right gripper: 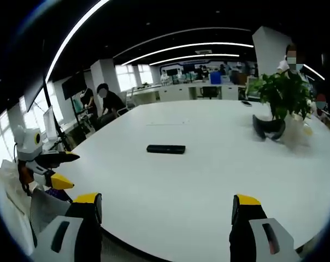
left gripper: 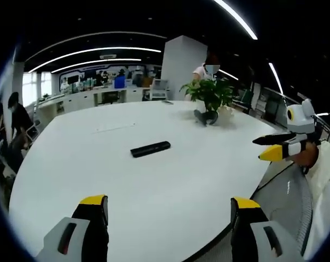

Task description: Press the specified remote control buttons in sequence, fully releasing each button before pressing the next.

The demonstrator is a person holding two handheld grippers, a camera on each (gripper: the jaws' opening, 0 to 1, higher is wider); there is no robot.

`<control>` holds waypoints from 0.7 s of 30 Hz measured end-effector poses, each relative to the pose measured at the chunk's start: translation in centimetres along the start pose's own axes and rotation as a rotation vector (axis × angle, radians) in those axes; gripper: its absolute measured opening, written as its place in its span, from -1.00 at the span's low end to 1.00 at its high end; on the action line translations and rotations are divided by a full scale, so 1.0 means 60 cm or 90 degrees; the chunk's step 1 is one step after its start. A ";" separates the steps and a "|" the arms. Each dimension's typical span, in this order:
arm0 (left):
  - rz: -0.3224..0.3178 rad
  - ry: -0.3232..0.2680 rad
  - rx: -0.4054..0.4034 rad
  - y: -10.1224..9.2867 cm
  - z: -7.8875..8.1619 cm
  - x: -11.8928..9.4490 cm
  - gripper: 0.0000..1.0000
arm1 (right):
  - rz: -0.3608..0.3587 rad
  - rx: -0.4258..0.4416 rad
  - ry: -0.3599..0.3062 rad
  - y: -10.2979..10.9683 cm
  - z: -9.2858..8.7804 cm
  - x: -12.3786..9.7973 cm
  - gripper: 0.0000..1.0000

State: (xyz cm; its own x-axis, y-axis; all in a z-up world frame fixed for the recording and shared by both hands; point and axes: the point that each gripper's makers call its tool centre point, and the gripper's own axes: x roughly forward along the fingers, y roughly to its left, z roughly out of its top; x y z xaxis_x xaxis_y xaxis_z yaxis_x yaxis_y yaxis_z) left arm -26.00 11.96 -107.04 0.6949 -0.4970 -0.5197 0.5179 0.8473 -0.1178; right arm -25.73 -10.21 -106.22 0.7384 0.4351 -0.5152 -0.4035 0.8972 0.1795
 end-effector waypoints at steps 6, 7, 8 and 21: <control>0.000 0.002 0.001 -0.002 -0.003 -0.001 0.93 | 0.001 -0.001 0.002 0.002 -0.001 0.000 0.98; 0.000 0.002 -0.001 -0.002 -0.003 -0.001 0.93 | 0.001 -0.001 0.002 0.002 -0.001 0.000 0.98; -0.001 0.003 -0.001 -0.002 -0.004 -0.001 0.93 | 0.001 -0.001 0.002 0.002 -0.001 0.000 0.98; 0.000 0.003 0.004 -0.002 -0.001 0.000 0.93 | 0.002 -0.002 0.002 0.000 -0.001 0.001 0.98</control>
State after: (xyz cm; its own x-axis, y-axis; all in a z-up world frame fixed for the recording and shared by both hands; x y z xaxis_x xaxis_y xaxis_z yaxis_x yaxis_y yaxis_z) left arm -26.08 11.87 -107.06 0.6932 -0.4957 -0.5232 0.5203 0.8465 -0.1126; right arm -25.73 -10.20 -106.28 0.7356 0.4377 -0.5170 -0.4077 0.8956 0.1782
